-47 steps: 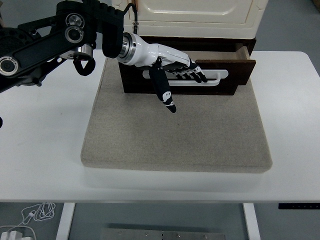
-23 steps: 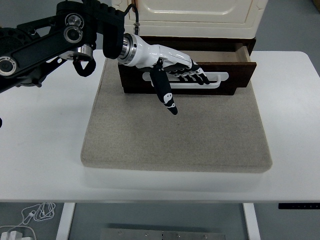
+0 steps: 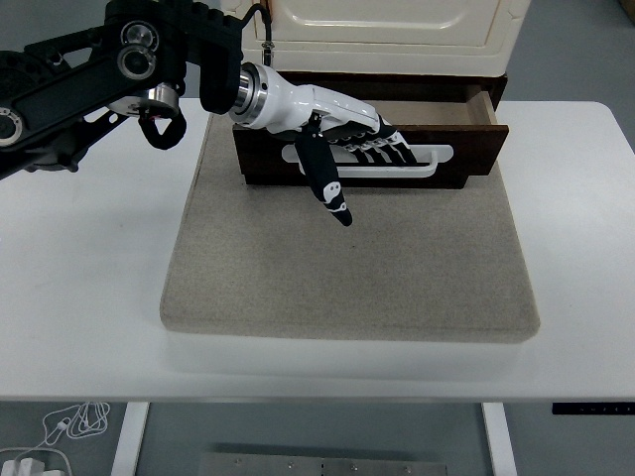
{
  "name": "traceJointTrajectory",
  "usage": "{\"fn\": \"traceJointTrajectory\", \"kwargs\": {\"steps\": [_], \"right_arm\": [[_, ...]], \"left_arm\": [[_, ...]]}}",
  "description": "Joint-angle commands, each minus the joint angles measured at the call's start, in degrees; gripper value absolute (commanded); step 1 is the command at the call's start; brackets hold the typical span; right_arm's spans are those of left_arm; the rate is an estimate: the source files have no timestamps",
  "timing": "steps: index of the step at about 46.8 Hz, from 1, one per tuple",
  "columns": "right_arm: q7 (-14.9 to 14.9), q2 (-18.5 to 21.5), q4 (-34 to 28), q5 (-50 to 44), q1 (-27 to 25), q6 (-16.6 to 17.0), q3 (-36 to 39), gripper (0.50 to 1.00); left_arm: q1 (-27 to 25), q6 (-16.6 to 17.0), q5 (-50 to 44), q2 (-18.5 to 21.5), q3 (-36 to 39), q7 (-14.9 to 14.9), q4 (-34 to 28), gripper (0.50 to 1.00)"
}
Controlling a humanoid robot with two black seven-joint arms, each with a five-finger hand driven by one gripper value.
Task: Open the drawer under the combination cabinet
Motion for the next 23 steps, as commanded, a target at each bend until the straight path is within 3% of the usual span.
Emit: {"fn": "traceJointTrajectory", "kwargs": {"steps": [1, 23], "right_arm": [[0.0, 0.0, 0.0, 0.0, 0.0, 0.0, 0.0, 0.928], [0.0, 0.0, 0.0, 0.0, 0.0, 0.0, 0.0, 0.928]], "left_arm": [[0.1, 0.0, -0.4, 0.0, 0.1, 0.0, 0.0, 0.992], [0.2, 0.0, 1.2, -0.2, 0.4, -0.1, 0.6, 0.984]]}}
